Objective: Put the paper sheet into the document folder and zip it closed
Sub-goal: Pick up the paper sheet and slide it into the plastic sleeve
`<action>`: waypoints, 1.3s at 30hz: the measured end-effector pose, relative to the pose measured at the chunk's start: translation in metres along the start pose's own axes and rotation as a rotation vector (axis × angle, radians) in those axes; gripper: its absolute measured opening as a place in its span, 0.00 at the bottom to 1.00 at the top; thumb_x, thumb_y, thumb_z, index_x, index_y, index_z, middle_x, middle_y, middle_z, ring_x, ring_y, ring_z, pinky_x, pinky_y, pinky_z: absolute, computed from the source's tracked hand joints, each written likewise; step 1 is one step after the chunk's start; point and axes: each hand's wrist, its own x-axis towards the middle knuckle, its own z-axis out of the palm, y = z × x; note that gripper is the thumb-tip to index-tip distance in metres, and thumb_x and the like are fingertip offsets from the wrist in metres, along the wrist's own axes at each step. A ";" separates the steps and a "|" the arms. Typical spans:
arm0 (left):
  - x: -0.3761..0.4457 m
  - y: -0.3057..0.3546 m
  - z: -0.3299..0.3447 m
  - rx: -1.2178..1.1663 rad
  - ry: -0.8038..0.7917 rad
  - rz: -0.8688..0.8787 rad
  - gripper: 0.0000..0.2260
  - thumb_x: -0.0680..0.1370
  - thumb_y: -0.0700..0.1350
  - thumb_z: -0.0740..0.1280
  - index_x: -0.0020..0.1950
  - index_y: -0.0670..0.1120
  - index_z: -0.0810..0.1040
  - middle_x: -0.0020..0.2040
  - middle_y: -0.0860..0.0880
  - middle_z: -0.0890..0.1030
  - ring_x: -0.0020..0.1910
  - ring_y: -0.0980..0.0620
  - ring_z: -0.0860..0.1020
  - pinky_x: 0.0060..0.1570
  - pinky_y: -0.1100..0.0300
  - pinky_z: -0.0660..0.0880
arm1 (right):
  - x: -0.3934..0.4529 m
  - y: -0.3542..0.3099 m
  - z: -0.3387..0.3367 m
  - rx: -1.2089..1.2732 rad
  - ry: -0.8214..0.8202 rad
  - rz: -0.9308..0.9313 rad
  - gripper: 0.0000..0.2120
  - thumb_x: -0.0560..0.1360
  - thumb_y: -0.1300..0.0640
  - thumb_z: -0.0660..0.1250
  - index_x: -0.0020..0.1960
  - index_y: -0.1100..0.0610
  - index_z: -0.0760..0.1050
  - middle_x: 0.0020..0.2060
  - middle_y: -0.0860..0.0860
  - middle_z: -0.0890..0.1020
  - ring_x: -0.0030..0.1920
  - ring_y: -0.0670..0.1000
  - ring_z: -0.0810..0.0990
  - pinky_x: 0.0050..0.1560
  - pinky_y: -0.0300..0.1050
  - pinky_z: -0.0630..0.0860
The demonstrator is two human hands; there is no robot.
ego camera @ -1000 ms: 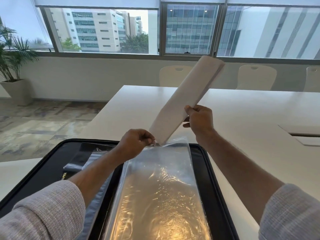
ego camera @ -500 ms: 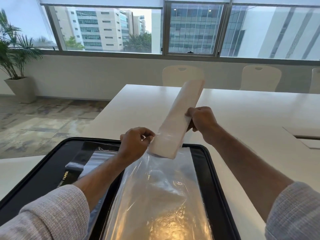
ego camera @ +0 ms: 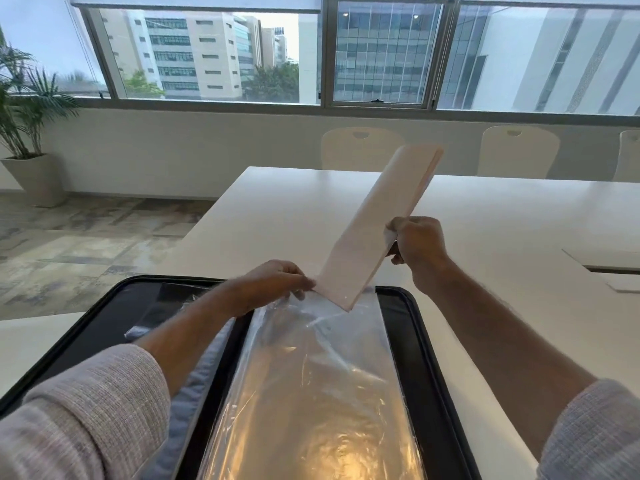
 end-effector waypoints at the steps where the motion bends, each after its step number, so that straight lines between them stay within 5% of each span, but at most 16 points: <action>1: 0.000 0.000 0.002 0.003 -0.011 0.004 0.10 0.75 0.51 0.72 0.47 0.45 0.83 0.42 0.48 0.85 0.40 0.53 0.78 0.45 0.58 0.74 | -0.001 0.002 -0.003 0.018 0.018 -0.007 0.09 0.72 0.62 0.63 0.35 0.60 0.77 0.32 0.57 0.81 0.26 0.54 0.80 0.25 0.42 0.73; 6: 0.005 0.004 0.016 0.083 -0.075 -0.014 0.07 0.69 0.49 0.74 0.39 0.46 0.84 0.37 0.49 0.82 0.37 0.54 0.76 0.43 0.58 0.72 | -0.011 0.009 -0.019 0.067 0.077 -0.046 0.10 0.76 0.61 0.62 0.38 0.55 0.77 0.37 0.51 0.83 0.30 0.58 0.84 0.29 0.46 0.74; 14: 0.011 -0.001 0.032 -0.032 -0.055 -0.026 0.10 0.71 0.38 0.73 0.51 0.48 0.85 0.51 0.49 0.84 0.53 0.51 0.81 0.55 0.61 0.76 | -0.022 0.033 -0.026 0.126 0.122 -0.042 0.11 0.78 0.58 0.64 0.39 0.60 0.78 0.38 0.56 0.84 0.35 0.54 0.85 0.30 0.45 0.77; 18: 0.004 -0.010 0.046 0.163 0.107 0.139 0.18 0.68 0.48 0.74 0.57 0.48 0.83 0.55 0.55 0.79 0.58 0.50 0.77 0.65 0.49 0.71 | -0.031 0.051 -0.016 0.175 0.082 -0.028 0.11 0.78 0.58 0.66 0.37 0.56 0.78 0.38 0.54 0.85 0.36 0.54 0.85 0.33 0.47 0.77; 21: 0.001 -0.012 0.051 0.171 0.247 0.199 0.18 0.68 0.54 0.73 0.53 0.46 0.84 0.54 0.55 0.79 0.56 0.49 0.77 0.62 0.44 0.72 | -0.034 0.060 -0.013 0.227 0.101 0.000 0.10 0.77 0.57 0.67 0.38 0.55 0.80 0.38 0.52 0.85 0.35 0.52 0.84 0.30 0.43 0.77; 24: 0.001 -0.015 0.050 -0.054 0.378 0.222 0.03 0.73 0.41 0.73 0.44 0.43 0.83 0.51 0.50 0.79 0.51 0.49 0.79 0.58 0.47 0.76 | -0.036 0.064 -0.015 0.262 0.100 0.024 0.12 0.77 0.57 0.67 0.35 0.53 0.80 0.35 0.49 0.85 0.33 0.52 0.82 0.27 0.40 0.74; 29: 0.001 -0.017 0.051 -0.144 0.440 0.275 0.08 0.73 0.35 0.73 0.36 0.45 0.80 0.47 0.48 0.79 0.48 0.48 0.79 0.48 0.61 0.76 | -0.033 0.054 -0.018 0.209 0.088 0.006 0.11 0.76 0.61 0.66 0.35 0.55 0.78 0.33 0.54 0.82 0.32 0.56 0.79 0.27 0.42 0.70; 35: 0.003 -0.022 0.051 -0.118 0.446 0.323 0.07 0.72 0.38 0.75 0.37 0.48 0.82 0.48 0.50 0.78 0.54 0.45 0.77 0.58 0.45 0.75 | -0.027 0.032 -0.024 0.042 0.016 -0.038 0.08 0.77 0.61 0.64 0.41 0.59 0.79 0.32 0.53 0.83 0.28 0.49 0.82 0.28 0.42 0.70; 39: 0.002 -0.024 0.051 -0.105 0.445 0.323 0.06 0.71 0.39 0.76 0.37 0.49 0.83 0.48 0.52 0.78 0.54 0.48 0.77 0.60 0.45 0.73 | -0.021 0.022 -0.022 -0.096 -0.106 -0.074 0.09 0.77 0.60 0.63 0.42 0.58 0.80 0.31 0.52 0.85 0.29 0.50 0.83 0.31 0.43 0.72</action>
